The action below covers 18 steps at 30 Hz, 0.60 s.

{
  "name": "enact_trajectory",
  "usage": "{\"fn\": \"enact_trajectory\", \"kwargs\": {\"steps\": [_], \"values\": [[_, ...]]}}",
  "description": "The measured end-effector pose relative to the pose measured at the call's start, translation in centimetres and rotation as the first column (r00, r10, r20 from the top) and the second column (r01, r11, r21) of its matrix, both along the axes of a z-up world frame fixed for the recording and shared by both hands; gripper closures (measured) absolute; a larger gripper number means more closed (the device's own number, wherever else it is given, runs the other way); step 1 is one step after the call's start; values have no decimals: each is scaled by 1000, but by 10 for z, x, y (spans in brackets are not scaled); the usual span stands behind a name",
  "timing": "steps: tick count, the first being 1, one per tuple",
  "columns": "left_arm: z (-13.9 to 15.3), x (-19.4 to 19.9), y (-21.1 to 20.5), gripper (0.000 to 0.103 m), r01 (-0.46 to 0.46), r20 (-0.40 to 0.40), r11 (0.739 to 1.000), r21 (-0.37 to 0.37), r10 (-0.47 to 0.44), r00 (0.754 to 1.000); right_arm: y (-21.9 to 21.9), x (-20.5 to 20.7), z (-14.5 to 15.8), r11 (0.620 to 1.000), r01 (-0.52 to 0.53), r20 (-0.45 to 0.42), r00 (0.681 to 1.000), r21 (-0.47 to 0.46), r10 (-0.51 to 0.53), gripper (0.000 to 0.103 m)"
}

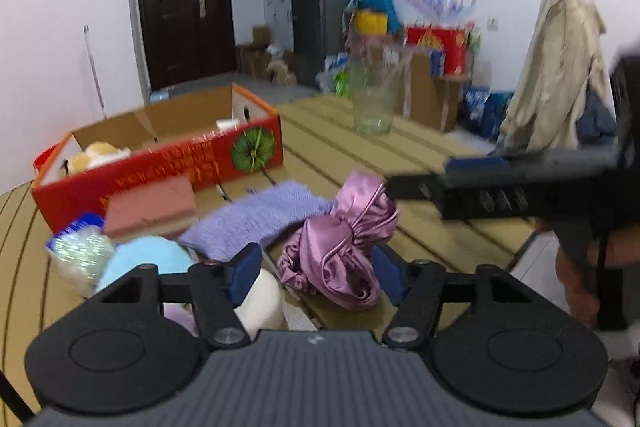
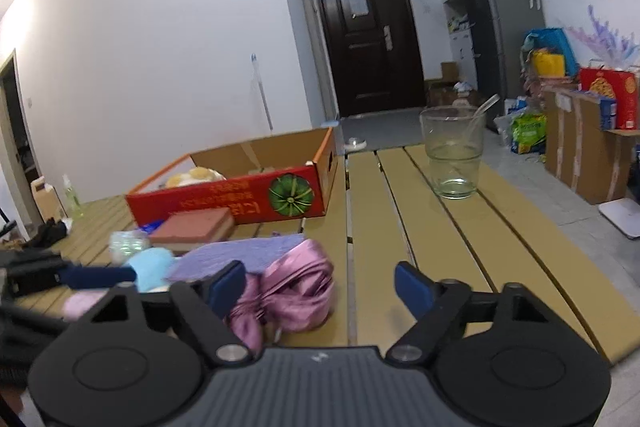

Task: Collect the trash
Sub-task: 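Reach both tools to the pink satin bow and grasp it, then carry the pink bow into the box and release it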

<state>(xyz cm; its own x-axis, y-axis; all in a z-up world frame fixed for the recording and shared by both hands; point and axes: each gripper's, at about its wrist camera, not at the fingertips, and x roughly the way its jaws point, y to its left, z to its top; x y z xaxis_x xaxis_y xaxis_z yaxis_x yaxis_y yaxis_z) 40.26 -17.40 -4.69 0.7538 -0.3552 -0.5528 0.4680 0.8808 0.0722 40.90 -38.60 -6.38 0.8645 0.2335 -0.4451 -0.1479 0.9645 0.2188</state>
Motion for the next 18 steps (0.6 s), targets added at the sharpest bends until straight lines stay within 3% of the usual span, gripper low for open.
{"fn": "enact_trajectory", "kwargs": {"steps": [2,4,5,6,7,8,10,15,18], "values": [[-8,11,-5,45,4,-26,1000,7,-4,1000,-1,23,-6,999,-33,-27,999,17,33,28],[-16,19,-5,59,-11,-47,1000,8,11,999,-2,43,-13,997,-67,-55,996,47,70,29],[-19,24,-3,77,-26,-56,1000,8,27,998,-2,49,-16,994,-83,-63,994,65,87,33],[-20,28,1,88,-37,-70,999,0,37,997,-1,56,-20,992,-97,-80,991,85,104,47],[-21,31,6,90,-41,-84,999,-20,39,996,0,60,-26,989,-107,-106,987,102,117,60],[-20,33,9,95,-47,-92,998,-41,43,995,-1,61,-30,984,-116,-122,984,137,133,78],[-19,35,12,96,-49,-105,997,-64,42,994,-6,57,-35,971,-104,-124,983,216,133,83],[-19,25,7,95,-1,-117,996,-91,-9,993,-7,34,-38,971,-50,-127,989,235,81,86],[-18,16,0,98,-35,-127,998,-49,29,991,-10,21,-36,969,-14,-137,989,248,49,88]]}}
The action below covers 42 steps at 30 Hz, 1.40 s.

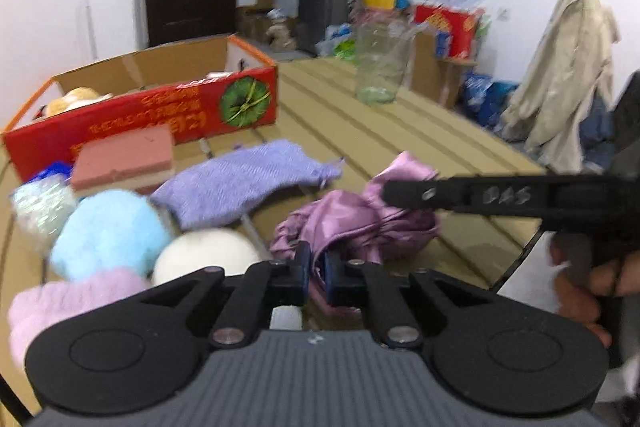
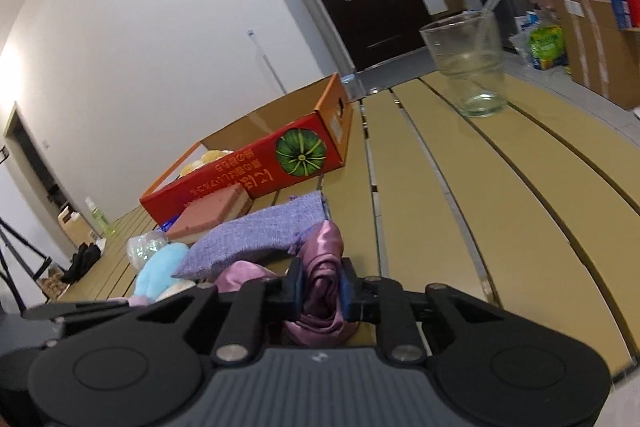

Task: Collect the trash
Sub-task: 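Carry the pink bow into the box and release it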

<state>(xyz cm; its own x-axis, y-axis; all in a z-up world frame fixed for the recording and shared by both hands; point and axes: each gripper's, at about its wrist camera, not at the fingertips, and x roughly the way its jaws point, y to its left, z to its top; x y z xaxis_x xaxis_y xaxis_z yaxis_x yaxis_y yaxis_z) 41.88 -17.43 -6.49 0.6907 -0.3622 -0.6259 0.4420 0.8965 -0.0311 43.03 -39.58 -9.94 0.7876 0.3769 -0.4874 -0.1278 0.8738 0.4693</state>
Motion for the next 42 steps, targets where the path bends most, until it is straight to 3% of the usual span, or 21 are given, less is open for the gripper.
{"fn": "enact_trajectory", "kwargs": {"steps": [9,14,19,21,24,27,32,34,36,38,41,42], "values": [[52,-68,39,98,2,119,990,-138,15,993,20,-78,48,1000,0,122,993,27,-4,89],[77,-45,58,98,1,147,982,-186,27,989,35,-68,75,1000,-6,166,986,23,2,89],[119,55,82,98,-8,152,979,-204,39,988,48,16,115,998,-49,188,981,31,42,88],[131,108,92,98,-20,127,981,-191,45,991,60,68,129,998,-56,183,982,14,52,88],[140,191,106,99,-71,99,987,-146,86,991,84,165,135,996,-71,97,993,46,66,88],[135,270,119,99,-123,84,987,-99,131,988,115,250,129,998,-62,44,997,27,61,88],[90,381,143,97,-179,-76,982,-68,173,982,160,362,87,999,-8,-85,996,-38,5,88],[69,403,151,91,-217,-107,975,-37,212,971,174,396,65,996,-13,-137,991,-91,1,81],[55,412,157,90,-246,-104,969,16,246,964,187,418,42,989,-35,-207,978,-141,5,67],[53,410,169,84,-248,-96,969,-9,246,964,200,432,28,980,-102,-304,952,-170,46,59],[64,399,183,61,-262,-70,964,-43,259,963,204,427,29,974,-126,-294,954,-191,66,55],[71,391,186,61,-269,-50,963,-35,267,962,202,424,35,974,-112,-282,958,-196,54,51]]}}
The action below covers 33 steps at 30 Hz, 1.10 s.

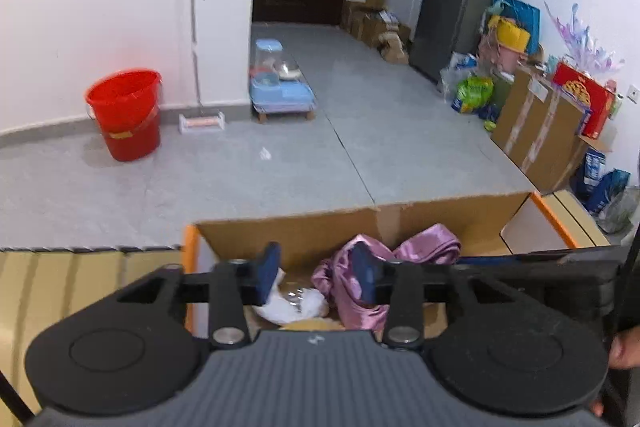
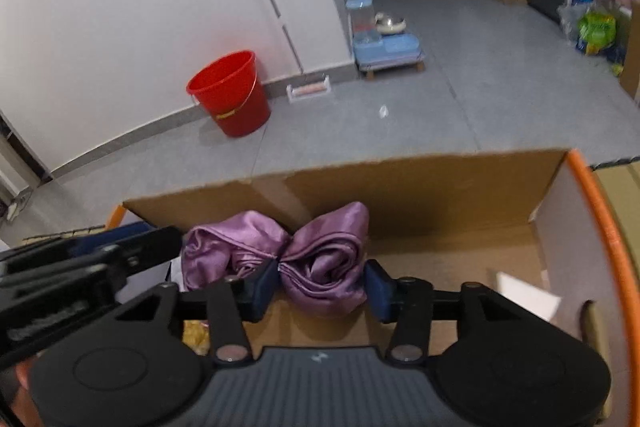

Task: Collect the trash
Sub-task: 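Carry the pink bow into the box and release it, then grasp the clear plastic bag with the left tool while the right tool grasps the white round sponge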

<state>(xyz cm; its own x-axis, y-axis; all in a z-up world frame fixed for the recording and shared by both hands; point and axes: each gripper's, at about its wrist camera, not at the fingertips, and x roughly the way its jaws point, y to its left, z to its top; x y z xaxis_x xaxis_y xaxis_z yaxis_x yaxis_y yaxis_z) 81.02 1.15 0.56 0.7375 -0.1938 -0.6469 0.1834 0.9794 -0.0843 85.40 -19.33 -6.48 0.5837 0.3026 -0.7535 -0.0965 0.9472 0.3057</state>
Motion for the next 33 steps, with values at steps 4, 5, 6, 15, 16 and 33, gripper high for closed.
{"fn": "enact_trajectory", "kwargs": {"steps": [4,5,6,15,16,33], "values": [[37,-39,0,59,-7,35,999,31,6,999,-15,-27,34,999,31,37,999,13,-31,47],[51,-55,0,56,-8,50,999,34,6,999,-20,-39,48,999,33,52,998,20,-34,47],[64,-71,0,51,-3,68,999,38,1,998,-26,-52,62,999,29,68,997,25,-31,45],[144,-239,3,22,-40,204,999,10,37,978,-95,-205,177,1000,13,245,969,0,-13,24],[145,-261,4,19,-45,214,999,-6,46,976,-103,-230,184,1000,15,274,961,8,-16,22],[16,-611,-4,0,-97,363,993,70,66,929,-120,-618,82,989,-35,562,820,-143,111,3]]}}
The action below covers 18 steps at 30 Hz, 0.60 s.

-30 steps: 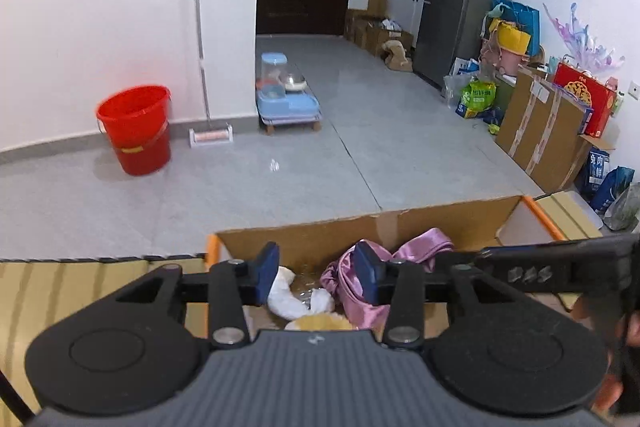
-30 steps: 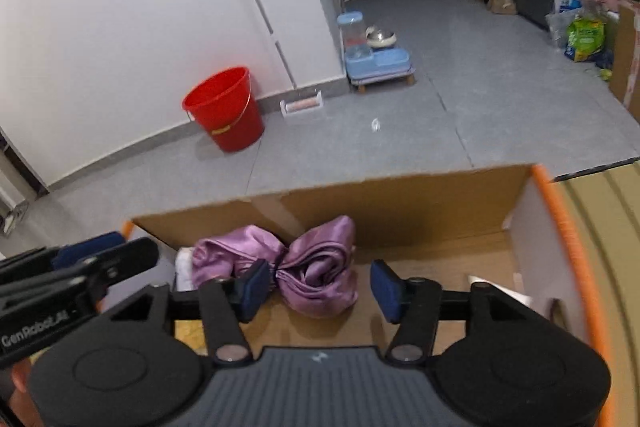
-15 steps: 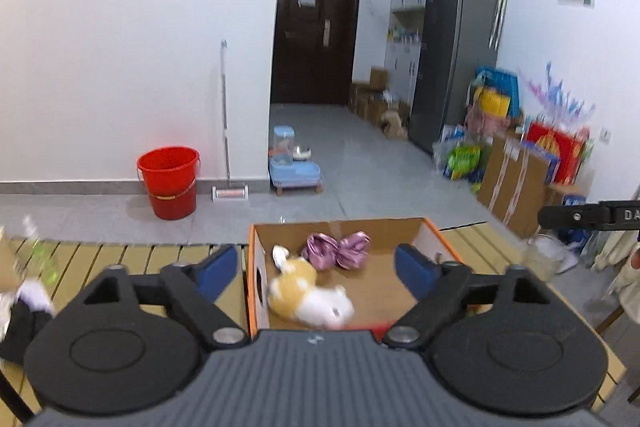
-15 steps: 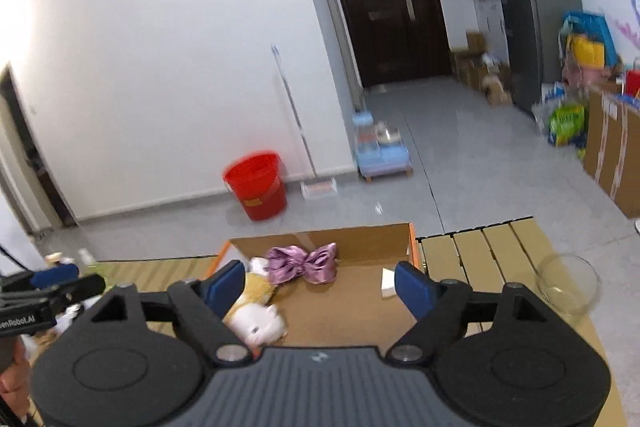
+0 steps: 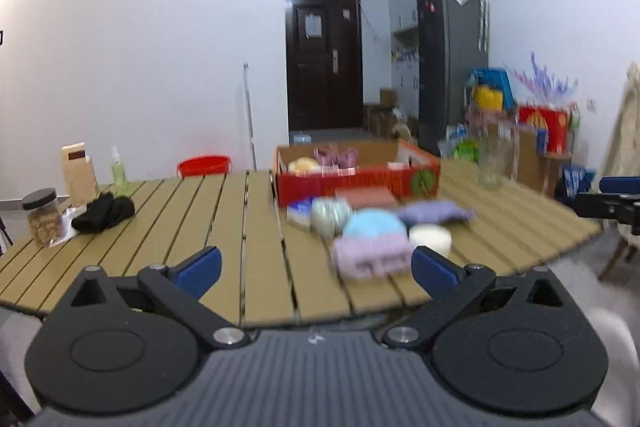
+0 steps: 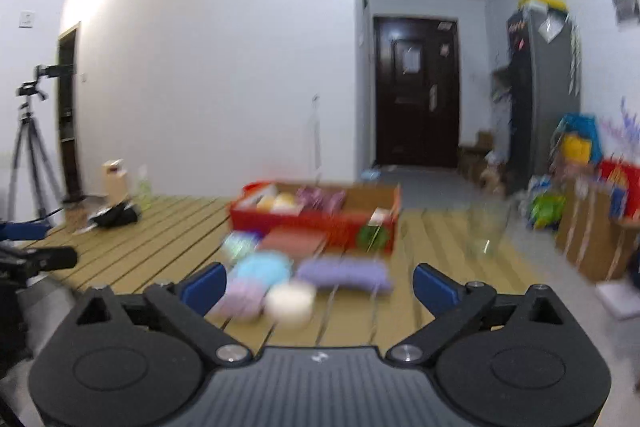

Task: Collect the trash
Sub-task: 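Grasp the clear plastic bag with the left tool while the right tool grasps the white round sponge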

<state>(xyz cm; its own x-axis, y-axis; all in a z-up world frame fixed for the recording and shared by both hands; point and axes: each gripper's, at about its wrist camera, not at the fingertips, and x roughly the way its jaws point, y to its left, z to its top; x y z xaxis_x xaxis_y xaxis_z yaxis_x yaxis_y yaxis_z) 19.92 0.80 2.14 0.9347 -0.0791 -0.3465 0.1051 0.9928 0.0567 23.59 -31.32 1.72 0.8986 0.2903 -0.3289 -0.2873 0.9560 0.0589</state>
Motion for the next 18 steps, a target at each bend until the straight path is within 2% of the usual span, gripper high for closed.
{"fn": "enact_trajectory", "kwargs": {"steps": [5,9,12,16,18], "values": [[4,0,-1,0,2,31,1000,-20,-1,1000,0,-12,-12,999,18,-69,997,38,-16,3],[-7,16,-1,0,-13,-7,999,-36,13,1000,11,-7,-19,999,21,-63,998,37,-18,5],[-17,41,-2,0,-28,-34,999,-44,26,999,24,8,-33,999,4,-89,996,37,0,6],[-28,86,-7,0,-19,-21,999,-40,18,1000,45,47,-51,1000,-24,-127,992,15,26,8],[-33,118,-9,2,-23,-29,999,-42,21,999,54,72,-61,999,-37,-142,989,8,38,15]]}}
